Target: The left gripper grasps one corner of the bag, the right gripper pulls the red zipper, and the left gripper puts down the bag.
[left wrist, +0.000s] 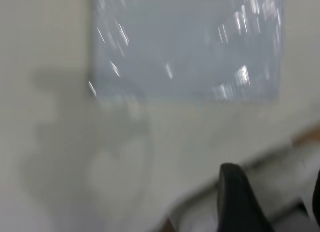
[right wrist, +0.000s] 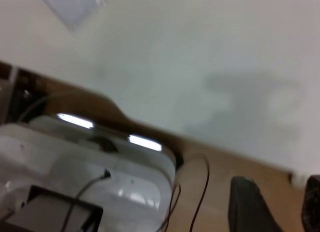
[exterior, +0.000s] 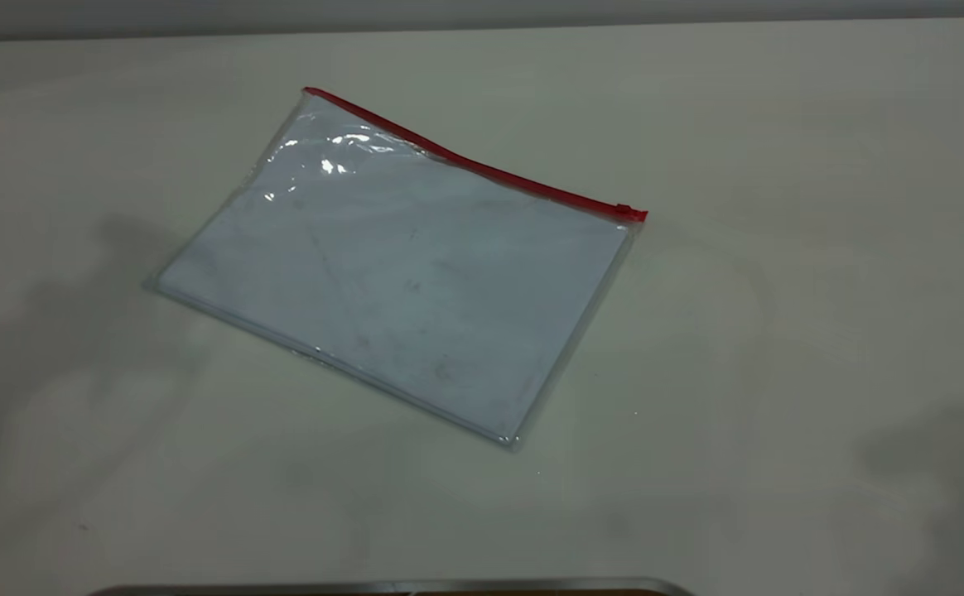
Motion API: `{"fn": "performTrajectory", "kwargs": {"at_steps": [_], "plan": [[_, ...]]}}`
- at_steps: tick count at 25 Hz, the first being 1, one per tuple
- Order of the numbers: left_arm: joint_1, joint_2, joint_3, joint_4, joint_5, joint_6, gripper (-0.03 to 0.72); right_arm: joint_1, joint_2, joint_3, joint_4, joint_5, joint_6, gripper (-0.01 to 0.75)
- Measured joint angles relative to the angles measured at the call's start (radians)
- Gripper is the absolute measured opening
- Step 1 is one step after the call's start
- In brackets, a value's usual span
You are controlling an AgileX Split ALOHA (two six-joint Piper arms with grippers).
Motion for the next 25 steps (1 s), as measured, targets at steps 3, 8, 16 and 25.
{"fn": "performTrajectory", "kwargs": {"at_steps": [3,8,16,25], "plan": [[-0.011,-0.076,0.196,0.006,0.000,-0.005,0.426,0.000,-0.096,0.165,-0.056,-0.038,0.082,0.307],[-0.011,-0.201,0.469,0.053,-0.001,-0.057,0.426,0.000,-0.251,0.346,-0.122,-0.101,0.196,0.307],[-0.012,-0.435,0.797,0.153,-0.014,-0.185,0.426,0.000,-0.370,0.376,-0.137,-0.115,0.212,0.307],[-0.013,-0.809,0.874,0.199,-0.080,-0.216,0.426,0.000,-0.379,0.377,-0.140,-0.117,0.215,0.307]]}}
